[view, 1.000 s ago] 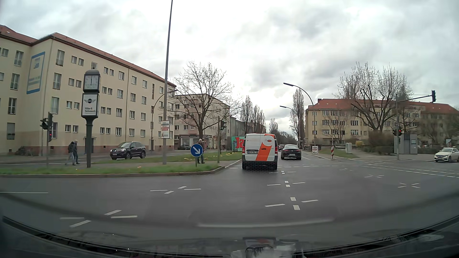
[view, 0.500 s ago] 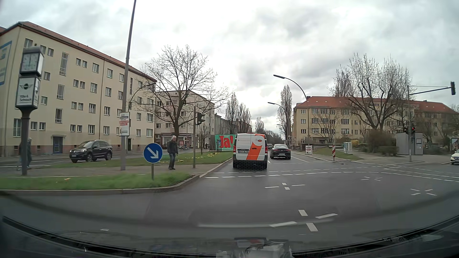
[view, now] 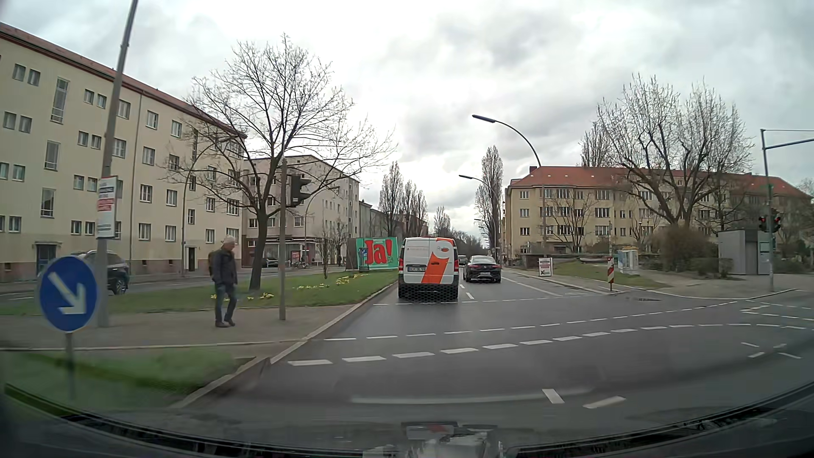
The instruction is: Follow the waypoints while adhering to traffic rules and regulations
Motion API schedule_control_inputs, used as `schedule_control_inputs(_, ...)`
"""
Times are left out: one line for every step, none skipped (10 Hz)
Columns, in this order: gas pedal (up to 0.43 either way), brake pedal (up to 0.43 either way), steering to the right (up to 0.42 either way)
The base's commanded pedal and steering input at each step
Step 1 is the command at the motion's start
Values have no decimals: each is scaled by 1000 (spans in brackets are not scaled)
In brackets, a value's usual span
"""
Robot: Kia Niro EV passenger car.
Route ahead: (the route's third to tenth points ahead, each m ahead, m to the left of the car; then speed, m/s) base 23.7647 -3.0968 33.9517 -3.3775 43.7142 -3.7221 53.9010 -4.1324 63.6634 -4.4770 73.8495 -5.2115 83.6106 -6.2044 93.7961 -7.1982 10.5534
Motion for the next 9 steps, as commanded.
schedule_control_inputs(110,12,12)
schedule_control_inputs(110,12,10)
schedule_control_inputs(110,12,9)
schedule_control_inputs(110,12,8)
schedule_control_inputs(110,12,8)
schedule_control_inputs(110,12,6)
schedule_control_inputs(110,12,4)
schedule_control_inputs(87,12,3)
schedule_control_inputs(79,12,3)
